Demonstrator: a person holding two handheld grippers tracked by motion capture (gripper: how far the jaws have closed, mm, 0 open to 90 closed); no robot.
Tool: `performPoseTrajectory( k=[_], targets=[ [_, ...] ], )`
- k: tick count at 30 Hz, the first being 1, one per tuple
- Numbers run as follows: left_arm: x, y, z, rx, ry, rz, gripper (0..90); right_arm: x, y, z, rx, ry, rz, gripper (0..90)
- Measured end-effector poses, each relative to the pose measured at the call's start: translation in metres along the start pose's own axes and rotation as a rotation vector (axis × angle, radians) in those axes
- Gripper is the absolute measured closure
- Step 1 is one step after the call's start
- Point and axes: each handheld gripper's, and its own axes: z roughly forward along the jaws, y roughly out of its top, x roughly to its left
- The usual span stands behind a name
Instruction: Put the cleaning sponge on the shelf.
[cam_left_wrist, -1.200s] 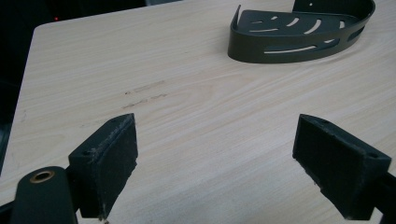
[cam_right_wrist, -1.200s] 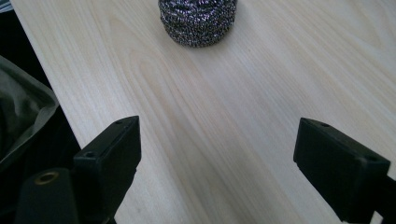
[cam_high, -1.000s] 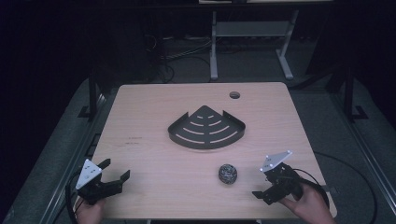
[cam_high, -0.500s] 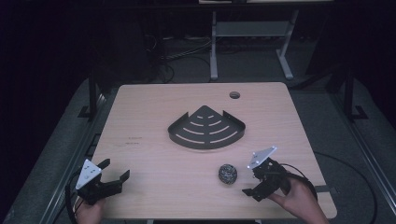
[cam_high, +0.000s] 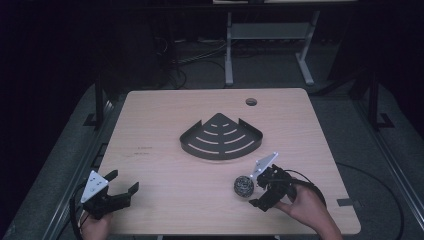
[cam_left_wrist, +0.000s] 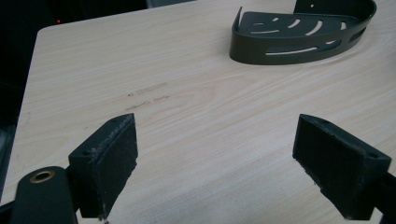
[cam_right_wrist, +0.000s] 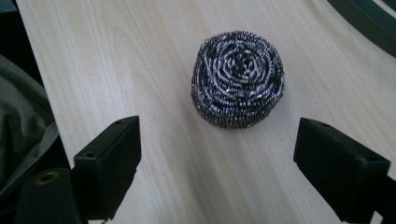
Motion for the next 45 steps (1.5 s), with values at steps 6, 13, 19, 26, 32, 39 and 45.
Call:
performPoseTrajectory(
  k=[6, 13, 19, 26, 32, 39, 45],
  targets=[
    [0.000, 0.000, 0.001, 0.000, 0.000, 0.001, 13.2, -0.004, 0.011, 0.005, 0.019, 0.012, -0.005, 14.5],
    [0.000, 0.001, 0.000, -0.001, -0.003, 0.001, 13.2, -0.008, 0.022, 0.012, 0.040, 0.028, -0.004, 14.5],
    [0.000, 0.000, 0.000, -0.001, -0.006, -0.003, 13.2, -0.011, 0.029, 0.022, 0.070, 0.037, -0.005, 14.5],
    [-0.001, 0.001, 0.001, -0.002, -0.007, 0.003, 13.2, -0.015, 0.034, 0.033, 0.111, 0.039, -0.003, 14.5],
    [0.000, 0.001, 0.000, -0.007, -0.007, -0.005, 13.2, -0.017, 0.036, 0.040, 0.140, 0.035, -0.005, 15.2],
    [-0.001, 0.001, 0.000, -0.013, -0.015, -0.001, 13.2, -0.020, 0.036, 0.047, 0.169, 0.026, 0.004, 21.2],
    [-0.001, 0.001, 0.000, -0.012, -0.015, -0.003, 13.2, -0.020, 0.036, 0.050, 0.196, 0.029, 0.007, 26.6]
  ],
)
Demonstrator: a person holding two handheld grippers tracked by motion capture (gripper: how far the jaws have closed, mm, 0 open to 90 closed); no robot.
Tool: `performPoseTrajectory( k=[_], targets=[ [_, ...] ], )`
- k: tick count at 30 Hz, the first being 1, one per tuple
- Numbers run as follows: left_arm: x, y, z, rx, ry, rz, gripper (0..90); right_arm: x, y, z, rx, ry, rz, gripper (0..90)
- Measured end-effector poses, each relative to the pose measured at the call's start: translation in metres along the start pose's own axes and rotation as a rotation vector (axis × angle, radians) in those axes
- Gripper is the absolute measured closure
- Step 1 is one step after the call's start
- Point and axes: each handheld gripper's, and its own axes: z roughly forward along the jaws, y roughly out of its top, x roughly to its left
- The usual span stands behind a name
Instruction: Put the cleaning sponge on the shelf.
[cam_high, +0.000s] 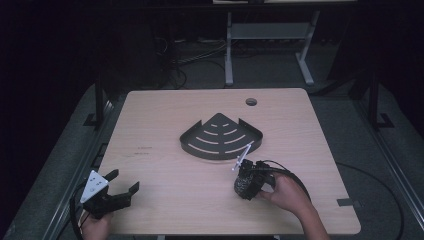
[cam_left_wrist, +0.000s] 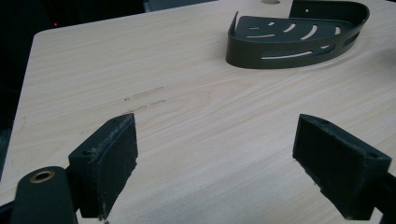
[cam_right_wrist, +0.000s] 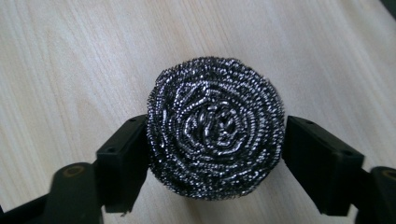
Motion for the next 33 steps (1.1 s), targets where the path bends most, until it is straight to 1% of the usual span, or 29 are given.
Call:
performPoseTrajectory(
  k=[2, 5, 9, 18, 23, 27, 30, 33],
  targets=[
    [0.000, 0.000, 0.000, 0.002, 0.002, 0.002, 13.2, 0.001, 0.000, 0.000, 0.001, 0.007, -0.006, 30.6],
    [0.000, 0.000, 0.000, -0.002, 0.001, -0.006, 13.2, 0.002, 0.001, -0.001, 0.007, 0.005, -0.012, 32.0],
    [0.000, 0.000, -0.001, -0.006, 0.001, -0.007, 13.2, 0.002, 0.002, -0.002, 0.006, 0.009, -0.016, 33.1],
    [0.000, 0.000, -0.001, -0.007, 0.002, -0.007, 13.2, 0.003, 0.001, -0.007, -0.008, 0.005, -0.029, 34.4],
    [0.001, 0.000, -0.001, -0.010, 0.004, -0.007, 13.2, 0.006, 0.005, -0.013, -0.015, -0.009, -0.051, 34.7],
    [0.002, 0.000, -0.002, -0.012, 0.003, -0.008, 13.2, 0.005, 0.008, -0.017, -0.030, -0.010, -0.051, 34.8],
    [0.001, 0.000, -0.002, -0.014, 0.004, -0.007, 13.2, 0.004, 0.010, -0.018, -0.028, -0.009, -0.048, 34.8],
    [0.001, 0.001, -0.001, -0.012, 0.004, -0.007, 13.2, 0.005, 0.011, -0.020, -0.032, -0.012, -0.055, 34.8]
  ],
)
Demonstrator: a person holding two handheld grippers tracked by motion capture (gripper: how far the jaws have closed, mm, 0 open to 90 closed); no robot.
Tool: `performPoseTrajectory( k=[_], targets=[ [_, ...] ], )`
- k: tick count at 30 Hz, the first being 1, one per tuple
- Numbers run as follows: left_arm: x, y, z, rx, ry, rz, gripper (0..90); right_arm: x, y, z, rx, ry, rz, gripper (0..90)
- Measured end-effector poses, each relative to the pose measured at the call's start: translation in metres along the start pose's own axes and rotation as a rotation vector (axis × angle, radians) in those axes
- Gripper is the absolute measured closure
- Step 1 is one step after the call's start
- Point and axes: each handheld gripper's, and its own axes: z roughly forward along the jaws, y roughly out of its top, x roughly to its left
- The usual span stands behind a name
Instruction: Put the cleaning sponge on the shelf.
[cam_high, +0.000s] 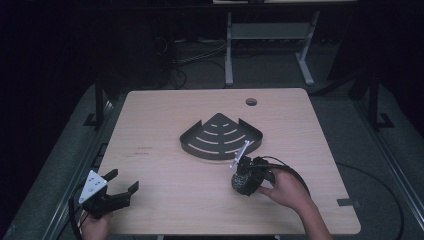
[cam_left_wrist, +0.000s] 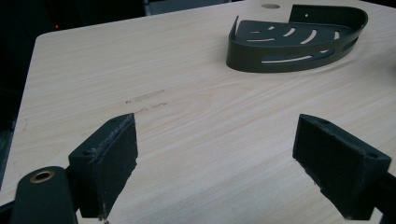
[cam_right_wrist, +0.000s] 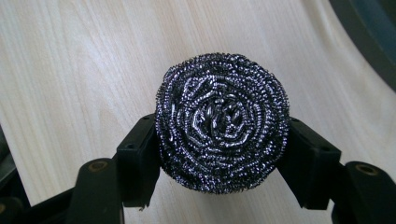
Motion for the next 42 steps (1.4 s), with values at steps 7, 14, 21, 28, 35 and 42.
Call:
performPoseTrajectory(
  k=[7, 14, 21, 28, 35, 42],
  targets=[
    [0.000, 0.000, 0.000, -0.005, 0.000, -0.006, 13.2, -0.003, 0.008, -0.007, -0.017, 0.004, -0.007, 34.9],
    [-0.001, 0.000, 0.001, -0.003, -0.006, -0.001, 13.2, -0.010, 0.021, -0.017, -0.035, 0.000, -0.011, 34.9],
    [-0.001, 0.001, 0.001, -0.002, -0.003, 0.003, 13.2, -0.022, 0.033, -0.023, -0.052, 0.012, 0.002, 35.0],
    [-0.001, 0.001, 0.001, -0.002, -0.003, 0.003, 13.2, -0.029, 0.044, -0.025, -0.050, 0.010, -0.003, 35.1],
    [-0.001, 0.001, 0.001, -0.007, -0.005, 0.002, 13.2, -0.034, 0.053, -0.029, -0.044, 0.010, -0.006, 35.1],
    [-0.002, 0.001, 0.002, -0.005, -0.006, 0.001, 13.2, -0.042, 0.059, -0.032, -0.043, 0.024, 0.009, 35.0]
  ],
)
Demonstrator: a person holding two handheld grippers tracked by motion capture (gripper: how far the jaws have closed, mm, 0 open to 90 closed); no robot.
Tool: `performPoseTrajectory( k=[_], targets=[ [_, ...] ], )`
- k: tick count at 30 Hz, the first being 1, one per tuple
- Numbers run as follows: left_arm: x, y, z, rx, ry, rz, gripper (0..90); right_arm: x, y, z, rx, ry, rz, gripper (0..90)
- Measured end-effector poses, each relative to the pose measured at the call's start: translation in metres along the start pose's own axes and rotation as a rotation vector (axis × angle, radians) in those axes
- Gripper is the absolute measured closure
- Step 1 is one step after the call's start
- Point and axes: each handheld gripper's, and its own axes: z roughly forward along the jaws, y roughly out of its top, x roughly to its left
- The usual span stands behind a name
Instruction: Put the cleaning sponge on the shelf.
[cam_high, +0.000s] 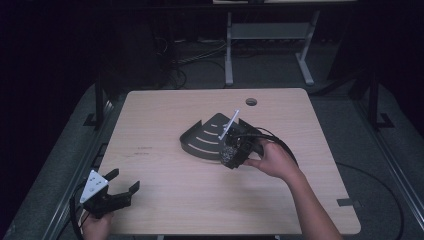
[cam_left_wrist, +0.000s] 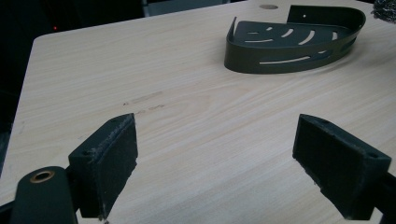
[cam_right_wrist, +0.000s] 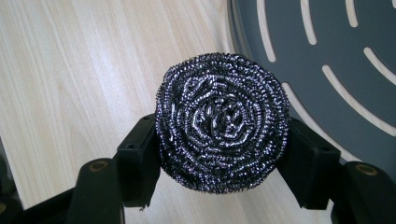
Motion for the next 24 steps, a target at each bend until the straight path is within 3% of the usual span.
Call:
performPoseTrajectory(
  k=[22, 24],
  targets=[
    [-0.001, 0.000, 0.001, 0.004, 0.000, 0.009, 13.2, -0.023, 0.027, -0.007, 0.012, -0.004, 0.009, 35.0],
    [-0.001, 0.000, 0.001, 0.000, -0.003, 0.008, 13.2, -0.026, 0.029, -0.008, -0.012, 0.009, 0.016, 35.0]
  ],
)
